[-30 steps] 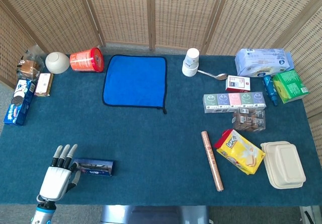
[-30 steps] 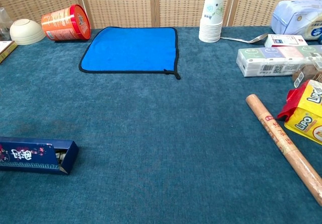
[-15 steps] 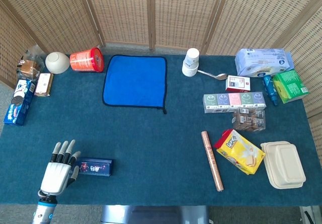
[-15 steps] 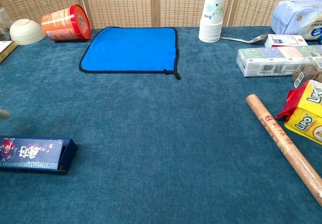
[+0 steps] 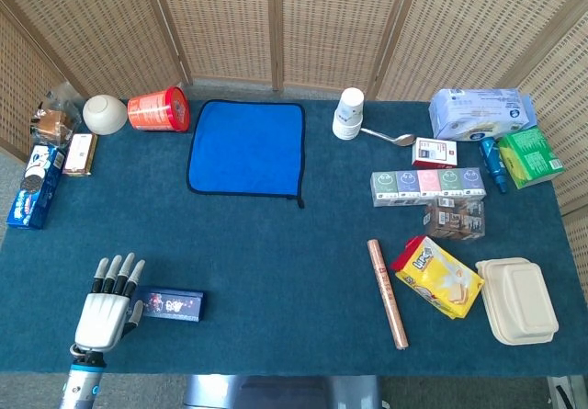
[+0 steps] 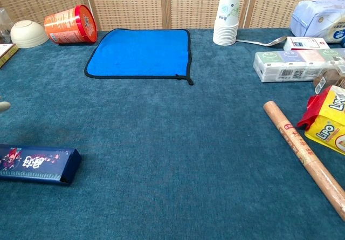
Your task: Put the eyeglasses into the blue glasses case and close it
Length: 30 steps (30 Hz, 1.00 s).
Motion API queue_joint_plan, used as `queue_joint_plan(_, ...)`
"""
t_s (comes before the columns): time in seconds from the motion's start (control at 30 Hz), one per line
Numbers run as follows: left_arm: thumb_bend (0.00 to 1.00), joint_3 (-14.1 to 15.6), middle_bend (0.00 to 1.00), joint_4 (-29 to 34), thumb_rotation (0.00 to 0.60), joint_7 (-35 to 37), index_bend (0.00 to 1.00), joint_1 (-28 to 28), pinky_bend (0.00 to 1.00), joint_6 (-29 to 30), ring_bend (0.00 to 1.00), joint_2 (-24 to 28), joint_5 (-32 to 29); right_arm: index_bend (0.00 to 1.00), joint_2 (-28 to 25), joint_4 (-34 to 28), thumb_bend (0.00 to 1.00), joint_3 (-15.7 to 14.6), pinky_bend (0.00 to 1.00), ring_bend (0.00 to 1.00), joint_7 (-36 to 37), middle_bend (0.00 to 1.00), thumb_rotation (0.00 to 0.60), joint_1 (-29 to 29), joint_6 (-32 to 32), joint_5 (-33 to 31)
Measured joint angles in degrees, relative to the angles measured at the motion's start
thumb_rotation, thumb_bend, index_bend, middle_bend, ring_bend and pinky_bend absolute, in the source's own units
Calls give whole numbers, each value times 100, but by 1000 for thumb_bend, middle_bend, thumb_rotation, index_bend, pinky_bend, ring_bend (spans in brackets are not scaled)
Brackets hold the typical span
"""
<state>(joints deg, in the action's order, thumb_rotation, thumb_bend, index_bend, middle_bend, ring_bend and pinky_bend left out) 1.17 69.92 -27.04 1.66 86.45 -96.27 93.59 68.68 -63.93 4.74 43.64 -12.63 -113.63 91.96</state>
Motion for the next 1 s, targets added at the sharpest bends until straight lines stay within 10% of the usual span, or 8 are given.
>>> queue_joint_plan(0.67, 404, -425, 0, 890, 472, -430, 0, 435, 0, -431, 0, 306, -498, 0, -67, -157, 357, -3, 114, 0, -151, 41, 600, -5, 56, -7)
queue_joint_plan(1.0, 341, -8, 0, 2261, 467, -261, 53, 350, 0, -394, 0, 1383, -288, 0, -154, -445, 356, -8, 114, 0, -469, 41, 598, 108, 135, 111)
